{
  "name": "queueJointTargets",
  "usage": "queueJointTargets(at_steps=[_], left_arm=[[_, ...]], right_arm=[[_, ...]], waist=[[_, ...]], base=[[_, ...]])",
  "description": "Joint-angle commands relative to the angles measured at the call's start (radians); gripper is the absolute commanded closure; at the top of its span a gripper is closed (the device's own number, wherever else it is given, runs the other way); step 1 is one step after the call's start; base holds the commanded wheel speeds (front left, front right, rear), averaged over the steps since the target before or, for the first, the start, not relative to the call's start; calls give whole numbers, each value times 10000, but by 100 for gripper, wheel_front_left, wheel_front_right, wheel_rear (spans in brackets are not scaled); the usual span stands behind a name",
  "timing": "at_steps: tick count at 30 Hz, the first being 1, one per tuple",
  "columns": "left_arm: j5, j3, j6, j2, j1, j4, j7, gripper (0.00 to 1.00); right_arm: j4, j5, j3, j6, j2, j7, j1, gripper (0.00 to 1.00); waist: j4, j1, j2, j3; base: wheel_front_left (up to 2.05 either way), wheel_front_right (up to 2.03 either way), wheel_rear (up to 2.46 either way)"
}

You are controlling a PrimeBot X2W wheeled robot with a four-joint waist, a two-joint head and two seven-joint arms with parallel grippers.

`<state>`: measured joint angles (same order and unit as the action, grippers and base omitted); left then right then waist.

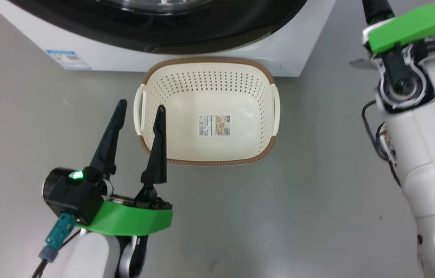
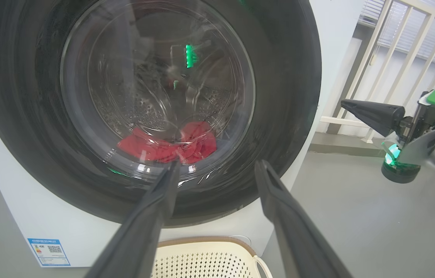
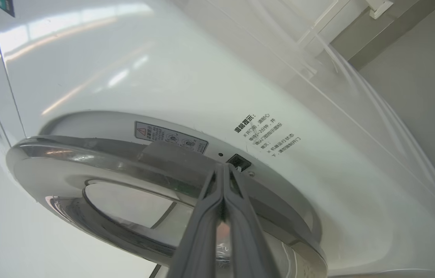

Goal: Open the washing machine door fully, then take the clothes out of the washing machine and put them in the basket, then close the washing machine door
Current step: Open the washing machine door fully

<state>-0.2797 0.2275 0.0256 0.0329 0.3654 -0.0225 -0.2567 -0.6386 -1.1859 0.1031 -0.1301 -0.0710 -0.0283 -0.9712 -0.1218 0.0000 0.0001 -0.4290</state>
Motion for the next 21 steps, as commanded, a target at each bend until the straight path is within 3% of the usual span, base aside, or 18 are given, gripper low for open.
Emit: queueJointTargets(at_steps=[1, 14, 21], left_arm=[[56, -245, -59, 173, 181, 333, -51, 0], [-12, -74, -104, 173, 325, 414, -51, 0], [-6, 62, -79, 173, 444, 419, -51, 0]], right_arm=[[166, -205, 18, -6, 114, 197, -332, 100], [-932, -1143, -286, -6, -281, 2702, -2123, 100], [-1042, -1126, -233, -6, -407, 3410, -2816, 100]], waist=[[-161, 0, -1, -200], [-625, 0, -1, -892], [-817, 0, -1, -1191]], base=[[0, 0, 0], [0, 0, 0], [0, 0, 0]])
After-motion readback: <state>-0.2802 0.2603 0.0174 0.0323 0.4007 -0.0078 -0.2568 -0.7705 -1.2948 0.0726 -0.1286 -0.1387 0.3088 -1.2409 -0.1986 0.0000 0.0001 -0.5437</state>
